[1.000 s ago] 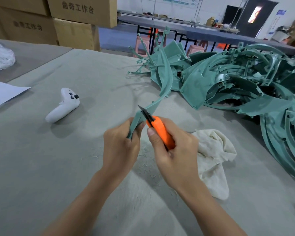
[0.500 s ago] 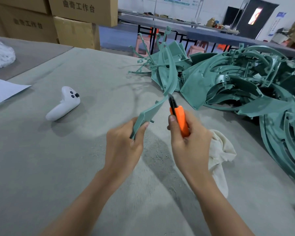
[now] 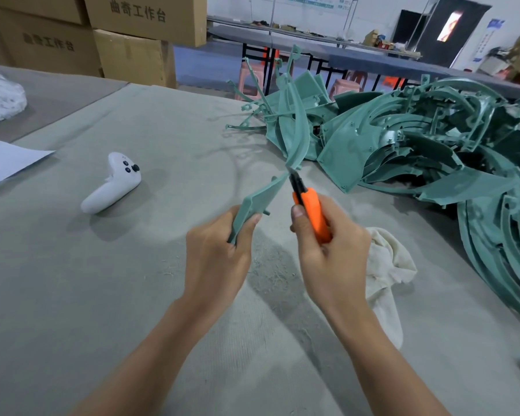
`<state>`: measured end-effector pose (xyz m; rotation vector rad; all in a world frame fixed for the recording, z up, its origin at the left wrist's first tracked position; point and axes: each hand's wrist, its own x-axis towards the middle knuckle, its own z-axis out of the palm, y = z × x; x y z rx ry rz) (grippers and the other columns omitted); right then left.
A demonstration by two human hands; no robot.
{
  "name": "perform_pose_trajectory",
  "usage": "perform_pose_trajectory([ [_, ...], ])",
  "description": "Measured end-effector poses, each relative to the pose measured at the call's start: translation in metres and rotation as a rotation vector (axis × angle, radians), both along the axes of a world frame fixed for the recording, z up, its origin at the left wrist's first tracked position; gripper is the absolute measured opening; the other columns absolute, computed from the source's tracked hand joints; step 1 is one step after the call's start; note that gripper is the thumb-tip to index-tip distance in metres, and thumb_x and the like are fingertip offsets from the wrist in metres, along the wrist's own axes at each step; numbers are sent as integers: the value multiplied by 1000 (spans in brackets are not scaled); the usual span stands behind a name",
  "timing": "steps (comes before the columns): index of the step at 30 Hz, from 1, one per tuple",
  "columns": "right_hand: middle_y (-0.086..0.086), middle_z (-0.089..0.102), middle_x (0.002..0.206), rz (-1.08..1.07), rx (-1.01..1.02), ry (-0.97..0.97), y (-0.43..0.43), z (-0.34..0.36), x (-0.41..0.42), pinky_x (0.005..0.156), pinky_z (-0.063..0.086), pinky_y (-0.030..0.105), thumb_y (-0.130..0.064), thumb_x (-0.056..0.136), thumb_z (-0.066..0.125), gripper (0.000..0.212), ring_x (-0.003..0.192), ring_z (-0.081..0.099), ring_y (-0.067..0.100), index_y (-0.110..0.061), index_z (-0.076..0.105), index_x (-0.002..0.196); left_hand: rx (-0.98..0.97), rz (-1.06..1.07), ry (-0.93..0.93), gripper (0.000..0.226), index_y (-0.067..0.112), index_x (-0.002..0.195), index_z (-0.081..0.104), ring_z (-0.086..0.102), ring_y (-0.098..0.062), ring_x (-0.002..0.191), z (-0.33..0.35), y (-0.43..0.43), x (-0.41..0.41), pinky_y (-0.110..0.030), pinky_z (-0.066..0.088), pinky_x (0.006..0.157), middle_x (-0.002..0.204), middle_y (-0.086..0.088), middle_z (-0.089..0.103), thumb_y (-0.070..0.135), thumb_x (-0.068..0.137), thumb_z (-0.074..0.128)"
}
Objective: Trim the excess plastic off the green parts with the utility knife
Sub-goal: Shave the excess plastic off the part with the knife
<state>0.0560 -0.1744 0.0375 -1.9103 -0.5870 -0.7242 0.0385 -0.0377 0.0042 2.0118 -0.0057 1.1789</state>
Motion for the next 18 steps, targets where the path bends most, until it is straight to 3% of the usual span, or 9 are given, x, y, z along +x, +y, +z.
perform_pose_trajectory([
  [3,-20,46,58,34,-50,-11,8,-6,-8,50,30,14,-22,95,60,14,47,44,2,-14,68,104,-27,1,3,46,31,58,34,35,4,44,-1,2,1,-5,24,46,55,20,46,13,88,64],
  [5,-25,39,58,65,-65,-7,12,-9,-12,52,30,13,-22,95,61,18,48,40,-1,-15,68,109,-24,2,2,55,41,60,26,35,2,44,0,3,1,-6,25,45,55,21,46,11,88,63],
  [8,-16,47,55,83,-40,5,8,-5,-9,48,30,14,-23,94,61,13,46,43,8,-17,68,103,-8,-1,-5,54,40,62,25,35,4,44,0,3,1,-5,24,46,54,20,46,11,87,63],
  [11,4,57,57,42,-3,40,-2,0,2,45,36,29,-25,95,59,9,47,48,20,-20,66,93,5,-10,5,40,26,66,34,35,6,43,-1,-1,0,-4,23,46,51,17,44,13,88,65],
  [13,7,58,57,12,-3,37,-5,1,4,47,37,33,-23,96,59,8,48,50,20,-20,65,91,-26,-32,11,33,25,72,39,34,4,42,-1,-3,-1,-5,23,45,52,18,44,12,88,65],
  [18,-26,39,60,70,-88,-25,9,-6,-13,55,29,10,-22,95,60,18,50,41,-3,-15,68,108,-28,-32,-3,56,41,62,25,33,1,43,0,2,0,-7,23,45,48,14,40,8,87,63],
])
